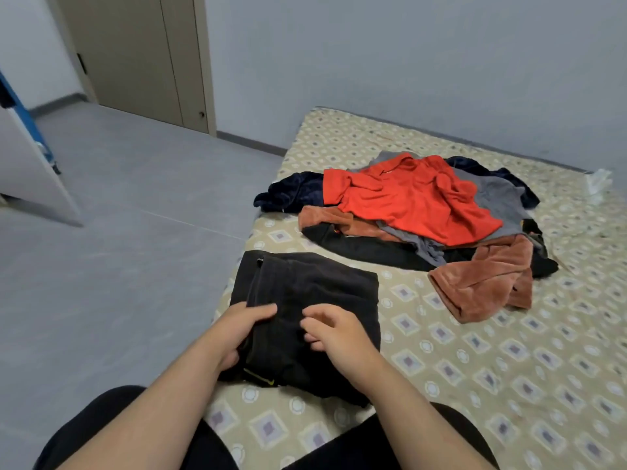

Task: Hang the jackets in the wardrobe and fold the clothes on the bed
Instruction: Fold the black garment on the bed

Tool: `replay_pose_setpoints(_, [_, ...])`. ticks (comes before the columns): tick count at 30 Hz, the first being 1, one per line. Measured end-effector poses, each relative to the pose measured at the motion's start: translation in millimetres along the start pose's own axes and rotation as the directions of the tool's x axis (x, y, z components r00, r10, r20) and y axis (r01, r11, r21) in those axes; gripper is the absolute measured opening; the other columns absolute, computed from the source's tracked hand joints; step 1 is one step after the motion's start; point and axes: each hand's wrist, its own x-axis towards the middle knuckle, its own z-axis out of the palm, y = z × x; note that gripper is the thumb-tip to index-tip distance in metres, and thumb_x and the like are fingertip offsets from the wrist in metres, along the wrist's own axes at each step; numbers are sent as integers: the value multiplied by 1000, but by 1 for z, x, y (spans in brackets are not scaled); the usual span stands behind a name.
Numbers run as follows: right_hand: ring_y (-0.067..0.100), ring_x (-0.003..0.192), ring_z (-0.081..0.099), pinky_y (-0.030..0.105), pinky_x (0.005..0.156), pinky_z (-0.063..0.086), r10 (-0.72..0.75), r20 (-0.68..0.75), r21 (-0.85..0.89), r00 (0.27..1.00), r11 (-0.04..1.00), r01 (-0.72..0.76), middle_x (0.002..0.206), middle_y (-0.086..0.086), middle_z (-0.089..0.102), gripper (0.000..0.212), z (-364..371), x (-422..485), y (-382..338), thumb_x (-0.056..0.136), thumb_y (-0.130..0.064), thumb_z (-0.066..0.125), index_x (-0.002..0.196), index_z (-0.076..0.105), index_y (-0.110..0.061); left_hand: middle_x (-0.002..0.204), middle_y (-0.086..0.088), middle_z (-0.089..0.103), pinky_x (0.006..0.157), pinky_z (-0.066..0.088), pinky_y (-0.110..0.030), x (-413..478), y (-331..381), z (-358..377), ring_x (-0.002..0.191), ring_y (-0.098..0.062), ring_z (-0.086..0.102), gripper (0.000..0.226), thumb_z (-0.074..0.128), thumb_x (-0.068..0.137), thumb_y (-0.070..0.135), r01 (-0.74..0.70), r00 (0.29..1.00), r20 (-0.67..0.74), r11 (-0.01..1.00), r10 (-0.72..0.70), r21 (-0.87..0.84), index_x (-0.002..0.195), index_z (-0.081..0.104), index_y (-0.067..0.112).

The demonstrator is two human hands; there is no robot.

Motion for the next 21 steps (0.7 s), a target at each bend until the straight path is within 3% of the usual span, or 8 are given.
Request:
replay_pose_setpoints(3, [7, 95, 63, 24, 85, 49, 11, -171, -323, 985, 944, -67, 100, -13, 68, 16, -42, -6, 26, 92, -22, 60, 105, 65, -31, 104, -9, 75, 87, 58, -46, 2, -3, 4, 93, -28, 72, 29, 77, 80, 11, -98, 986, -100, 954, 131, 283, 108, 70, 13])
replay_pose_setpoints(5, [10, 98, 61, 26, 84, 47, 86, -270, -345, 959, 921, -180, 105, -11, 66, 17, -60, -6, 41, 92, -20, 58, 105, 63, -29, 101, -2, 73, 85, 58, -43, 1, 1, 11, 92, -23, 70, 31, 77, 76, 8, -131, 972, -128, 907, 197, 400, 104, 68, 19])
replay_pose_setpoints(8, [15, 103, 60, 32, 86, 47, 153, -384, -266, 911, 926, -268, 116, -4, 64, 29, -61, 6, 48, 91, -24, 57, 120, 61, -22, 96, 3, 75, 78, 58, -36, -4, 15, 10, 90, -21, 72, 33, 77, 77, 6, -223, 961, -76, 906, 267, 361, 103, 68, 23])
replay_pose_setpoints(11, [21, 116, 57, 37, 98, 48, 117, -416, -293, 902, 922, -254, 129, 1, 59, 49, -46, 15, 48, 89, -32, 61, 135, 53, -17, 96, 3, 77, 73, 57, -33, -5, 36, -11, 89, -20, 74, 32, 75, 80, 4, -264, 958, -48, 934, 283, 240, 107, 70, 21])
replay_pose_setpoints(13, [23, 122, 54, 39, 102, 47, 106, -367, -333, 924, 913, -237, 134, 2, 54, 62, -39, 17, 51, 87, -38, 64, 143, 44, -18, 99, -1, 77, 79, 59, -39, -1, 36, -30, 88, -23, 74, 30, 74, 83, 6, -212, 965, -87, 934, 246, 287, 108, 70, 22])
replay_pose_setpoints(16, [21, 123, 53, 35, 101, 45, 158, -266, -300, 951, 924, -238, 136, -2, 50, 75, -34, 18, 54, 86, -40, 68, 149, 31, -22, 116, -7, 69, 95, 53, -46, 10, 13, -46, 103, -29, 66, 35, 75, 83, 20, -10, 966, -217, 857, 142, 516, 117, 65, 16])
replay_pose_setpoints(18, [16, 110, 56, 30, 93, 45, 178, -255, -241, 950, 940, -241, 126, -8, 54, 71, -34, 20, 57, 84, -39, 70, 143, 33, -25, 119, -7, 63, 97, 51, -46, 13, 4, -45, 108, -33, 62, 45, 78, 78, 33, 91, 941, -319, 826, 111, 556, 117, 61, 16])
replay_pose_setpoints(21, [5, 92, 57, 26, 79, 45, 222, -272, -123, 936, 957, -263, 103, -20, 54, 54, -39, 24, 58, 82, -37, 72, 126, 40, -29, 105, -7, 68, 88, 56, -45, 18, 7, -47, 94, -30, 66, 39, 80, 73, 35, 90, 930, -349, 853, 112, 514, 100, 63, 13])
